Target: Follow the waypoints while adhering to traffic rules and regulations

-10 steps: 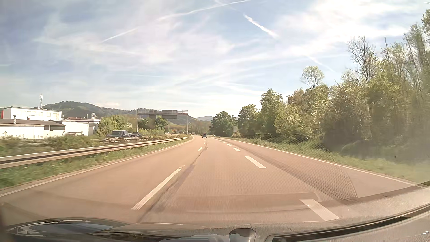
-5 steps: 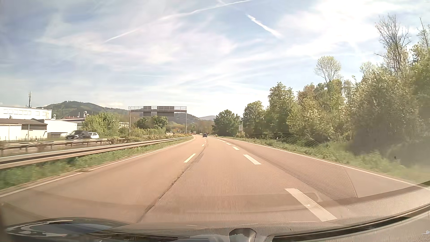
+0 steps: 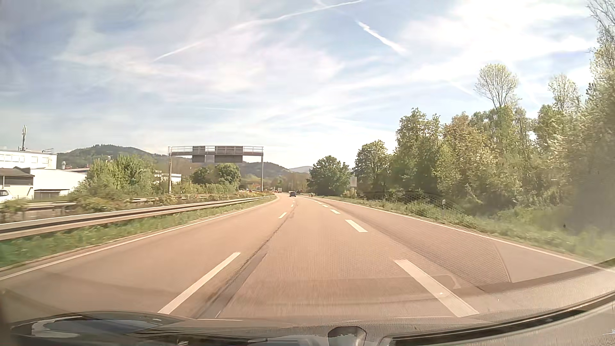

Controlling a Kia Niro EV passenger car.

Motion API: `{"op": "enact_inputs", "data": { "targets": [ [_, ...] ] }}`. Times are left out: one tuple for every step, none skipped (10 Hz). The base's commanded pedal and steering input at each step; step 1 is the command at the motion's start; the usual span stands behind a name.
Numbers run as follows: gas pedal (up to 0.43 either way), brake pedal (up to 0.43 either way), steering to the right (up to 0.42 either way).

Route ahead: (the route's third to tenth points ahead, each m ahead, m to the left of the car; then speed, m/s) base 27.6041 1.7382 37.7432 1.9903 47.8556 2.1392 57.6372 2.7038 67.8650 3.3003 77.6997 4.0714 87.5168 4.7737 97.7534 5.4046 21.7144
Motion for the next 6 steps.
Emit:
{"op": "enact_inputs", "data": {
  "targets": [
    [0.169, 0.0, -0.006],
    [0.169, 0.0, -0.006],
    [0.169, 0.0, -0.006],
    [0.169, 0.0, -0.006],
    [0.169, 0.0, -0.006],
    [0.169, 0.0, -0.006]
  ]
}}
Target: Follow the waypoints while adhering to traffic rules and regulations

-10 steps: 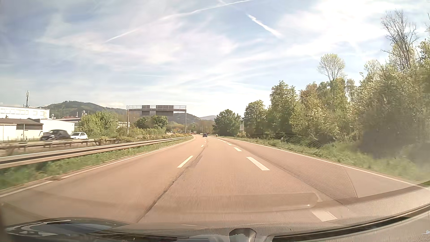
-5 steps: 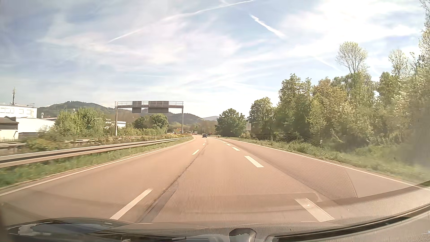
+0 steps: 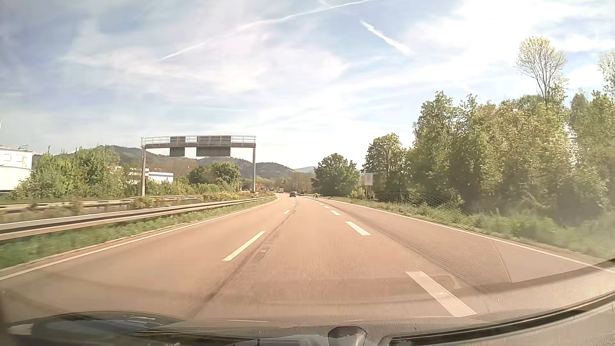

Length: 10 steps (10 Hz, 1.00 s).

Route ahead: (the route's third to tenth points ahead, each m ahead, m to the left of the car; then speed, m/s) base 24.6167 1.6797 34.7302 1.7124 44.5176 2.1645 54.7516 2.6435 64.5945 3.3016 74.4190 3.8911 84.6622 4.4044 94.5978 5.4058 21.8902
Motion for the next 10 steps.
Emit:
{"op": "enact_inputs", "data": {
  "targets": [
    [0.169, 0.0, -0.006],
    [0.169, 0.0, -0.006],
    [0.169, 0.0, -0.006],
    [0.169, 0.0, -0.006],
    [0.169, 0.0, -0.006],
    [0.169, 0.0, -0.006],
    [0.169, 0.0, -0.006],
    [0.169, 0.0, -0.006],
    [0.169, 0.0, -0.006],
    [0.169, 0.0, -0.006]
  ]
}}
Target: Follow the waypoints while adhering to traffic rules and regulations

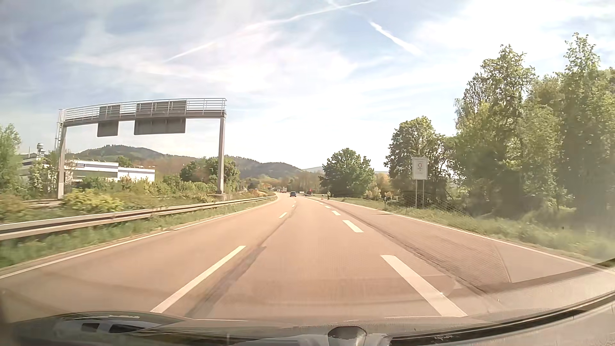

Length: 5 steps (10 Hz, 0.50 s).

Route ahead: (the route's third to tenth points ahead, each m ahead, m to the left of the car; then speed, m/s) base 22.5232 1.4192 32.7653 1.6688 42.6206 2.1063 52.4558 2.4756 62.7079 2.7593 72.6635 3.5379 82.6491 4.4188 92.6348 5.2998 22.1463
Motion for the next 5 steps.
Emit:
{"op": "enact_inputs", "data": {
  "targets": [
    [0.169, 0.0, -0.006],
    [0.169, 0.0, -0.006],
    [0.169, 0.0, -0.006],
    [0.169, 0.0, -0.006],
    [0.169, 0.0, -0.006]
  ]
}}
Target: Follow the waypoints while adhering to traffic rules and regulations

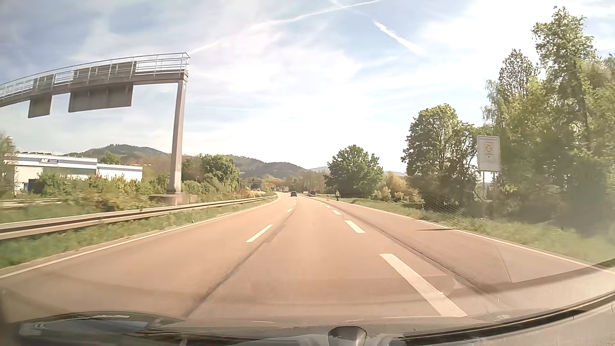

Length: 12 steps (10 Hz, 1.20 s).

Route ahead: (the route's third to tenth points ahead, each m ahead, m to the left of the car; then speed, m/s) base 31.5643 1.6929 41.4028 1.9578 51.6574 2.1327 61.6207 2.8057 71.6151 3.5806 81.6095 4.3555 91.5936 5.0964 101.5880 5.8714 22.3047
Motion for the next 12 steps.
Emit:
{"op": "enact_inputs", "data": {
  "targets": [
    [0.169, 0.0, -0.006],
    [0.169, 0.0, -0.006],
    [0.169, 0.0, -0.006],
    [0.169, 0.0, -0.006],
    [0.169, 0.0, -0.006],
    [0.169, 0.0, -0.006],
    [0.169, 0.0, -0.006],
    [0.169, 0.0, -0.006],
    [0.169, 0.0, -0.006],
    [0.169, 0.0, -0.006],
    [0.169, 0.0, -0.006],
    [0.169, 0.0, -0.006]
  ]
}}
